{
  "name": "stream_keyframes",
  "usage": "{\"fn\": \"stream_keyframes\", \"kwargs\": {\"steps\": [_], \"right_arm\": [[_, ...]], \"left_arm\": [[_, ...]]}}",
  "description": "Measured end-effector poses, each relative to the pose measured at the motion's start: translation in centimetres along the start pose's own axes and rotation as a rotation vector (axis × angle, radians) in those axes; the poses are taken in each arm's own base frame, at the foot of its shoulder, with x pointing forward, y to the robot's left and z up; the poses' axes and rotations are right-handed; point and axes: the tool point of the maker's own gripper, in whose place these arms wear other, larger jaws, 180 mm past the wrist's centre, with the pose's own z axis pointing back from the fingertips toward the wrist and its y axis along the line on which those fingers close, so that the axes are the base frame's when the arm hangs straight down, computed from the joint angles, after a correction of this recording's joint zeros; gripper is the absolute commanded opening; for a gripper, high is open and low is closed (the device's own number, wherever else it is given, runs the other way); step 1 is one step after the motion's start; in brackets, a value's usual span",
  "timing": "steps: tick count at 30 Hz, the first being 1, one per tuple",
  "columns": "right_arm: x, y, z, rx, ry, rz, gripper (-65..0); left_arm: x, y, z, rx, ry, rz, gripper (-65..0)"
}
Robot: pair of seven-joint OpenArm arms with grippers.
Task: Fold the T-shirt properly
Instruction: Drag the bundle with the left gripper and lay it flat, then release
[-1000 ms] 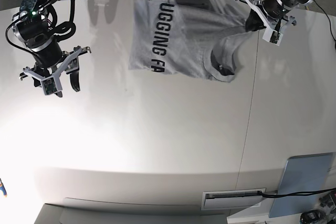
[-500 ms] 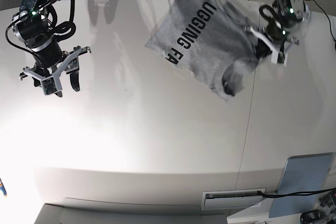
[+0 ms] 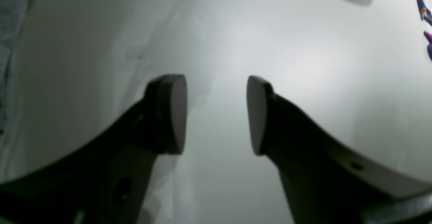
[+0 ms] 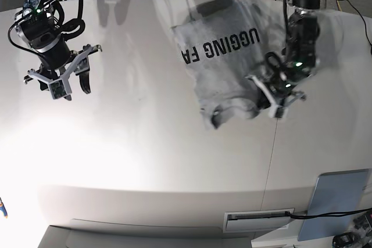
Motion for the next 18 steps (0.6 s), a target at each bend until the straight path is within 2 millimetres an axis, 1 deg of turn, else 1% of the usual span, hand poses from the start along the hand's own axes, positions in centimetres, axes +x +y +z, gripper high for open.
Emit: {"fn": "stream_keyframes", "kwargs": {"steps": [3, 5, 7, 9, 10, 12, 13, 14, 15, 18], "right_arm": [[-0.3, 0.1, 0.0, 0.002, 0.009, -0.001, -36.2], [-0.2, 0.1, 0.0, 0.003, 0.009, 0.0, -36.2], [-0.3, 0.1, 0.0, 0.002, 0.009, -0.001, -36.2], [-0.5, 0.1, 0.0, 0.002, 0.021, -0.001, -36.2], [-0.6, 0.1, 0.0, 0.003, 0.028, -0.001, -36.2], [-0.6, 0.1, 0.0, 0.003, 0.027, -0.001, -36.2], [-0.6, 0.1, 0.0, 0.003, 0.027, -0.001, -36.2], [-0.6, 0.1, 0.0, 0.003, 0.028, -0.001, -36.2], [-0.6, 0.1, 0.0, 0.002, 0.027, -0.001, -36.2], [-0.6, 0.1, 0.0, 0.002, 0.028, 0.0, -36.2]], "left_arm": [[1.5, -1.4, -1.1, -0.009, 0.005, -0.059, -65.0], [2.2, -1.6, -1.6, 0.007, 0.004, -0.081, -65.0], [3.0, -1.0, -1.8, 0.049, -0.007, -0.073, -65.0], [3.8, 0.4, -1.7, 0.109, -0.021, -0.05, -65.0], [4.1, 0.9, -1.6, 0.127, -0.026, -0.048, -59.1], [4.4, 1.4, -1.6, 0.135, -0.019, -0.055, -42.4], [4.6, 1.3, -1.6, 0.122, -0.021, -0.062, -34.2], [4.8, 1.0, -1.7, 0.106, -0.023, -0.072, -28.0], [4.9, 1.0, -1.7, 0.1, -0.024, -0.075, -24.8], [4.9, 0.8, -1.7, 0.096, -0.025, -0.074, -24.4]]}}
